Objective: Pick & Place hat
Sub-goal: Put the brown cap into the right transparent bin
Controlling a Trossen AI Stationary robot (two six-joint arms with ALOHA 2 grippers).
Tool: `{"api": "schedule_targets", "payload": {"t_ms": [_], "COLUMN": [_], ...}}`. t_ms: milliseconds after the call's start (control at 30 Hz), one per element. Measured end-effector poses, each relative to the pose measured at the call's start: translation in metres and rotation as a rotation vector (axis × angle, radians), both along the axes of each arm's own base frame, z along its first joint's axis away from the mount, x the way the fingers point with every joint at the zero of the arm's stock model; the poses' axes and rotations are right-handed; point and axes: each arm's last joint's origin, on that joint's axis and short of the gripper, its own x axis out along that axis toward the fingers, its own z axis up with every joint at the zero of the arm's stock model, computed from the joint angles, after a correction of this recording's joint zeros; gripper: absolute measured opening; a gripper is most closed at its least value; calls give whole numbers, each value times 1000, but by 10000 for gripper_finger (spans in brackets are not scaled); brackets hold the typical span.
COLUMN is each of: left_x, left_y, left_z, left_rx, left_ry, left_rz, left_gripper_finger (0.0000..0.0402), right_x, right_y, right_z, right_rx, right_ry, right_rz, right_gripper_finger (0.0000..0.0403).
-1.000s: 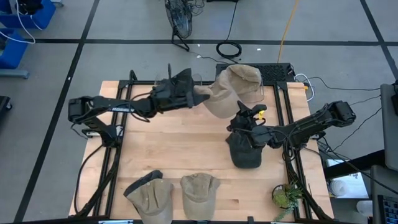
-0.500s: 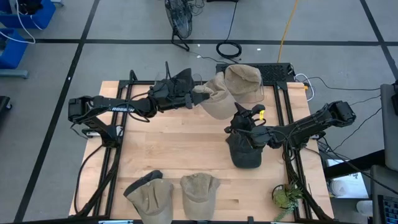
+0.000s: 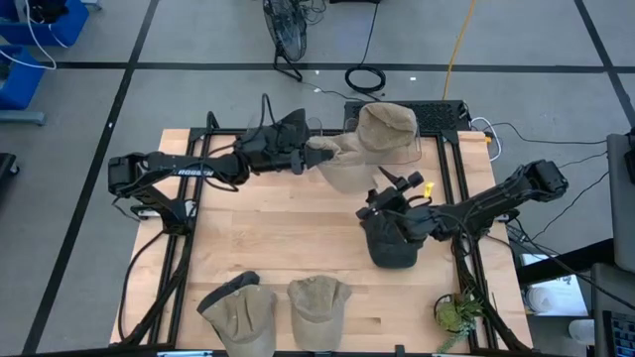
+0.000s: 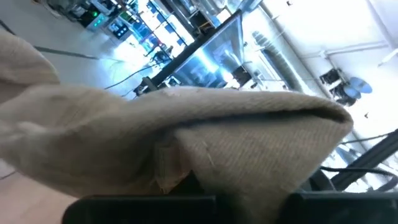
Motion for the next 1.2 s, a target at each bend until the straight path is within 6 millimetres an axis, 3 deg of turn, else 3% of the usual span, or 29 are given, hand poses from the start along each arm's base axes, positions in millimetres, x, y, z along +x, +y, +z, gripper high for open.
{"api": "schedule_targets", "payload": {"t_ms": [200,333,500,600,767,900,1000,1200], "left_x": [-9,-16,-23,-27,-30,-32,-32,-26], "left_y": [7,12,15,14,7,1,0,0], "left_z": [9,17,22,24,25,27,26,35], "left_rx": [45,95,155,182,202,225,229,249], "left_ry": [-19,-50,-60,-51,-39,-45,-31,53], "left_rz": [5,6,-116,-245,-470,-583,-641,-694], "left_gripper_finger": [12,9,8,5,4,4,3,2], "right_x": [-6,-13,-21,-27,-44,-50,-45,-35], "right_y": [17,23,22,16,9,-4,-26,-84], "right_z": [-11,-33,-69,-89,-105,-102,-100,-96], "right_rx": [65,153,493,697,875,901,980,1105], "right_ry": [-50,-53,-162,-235,-350,-350,-301,-248], "right_rz": [66,139,293,296,261,271,295,425], "right_gripper_finger": [236,241,217,194,145,101,83,109]}}
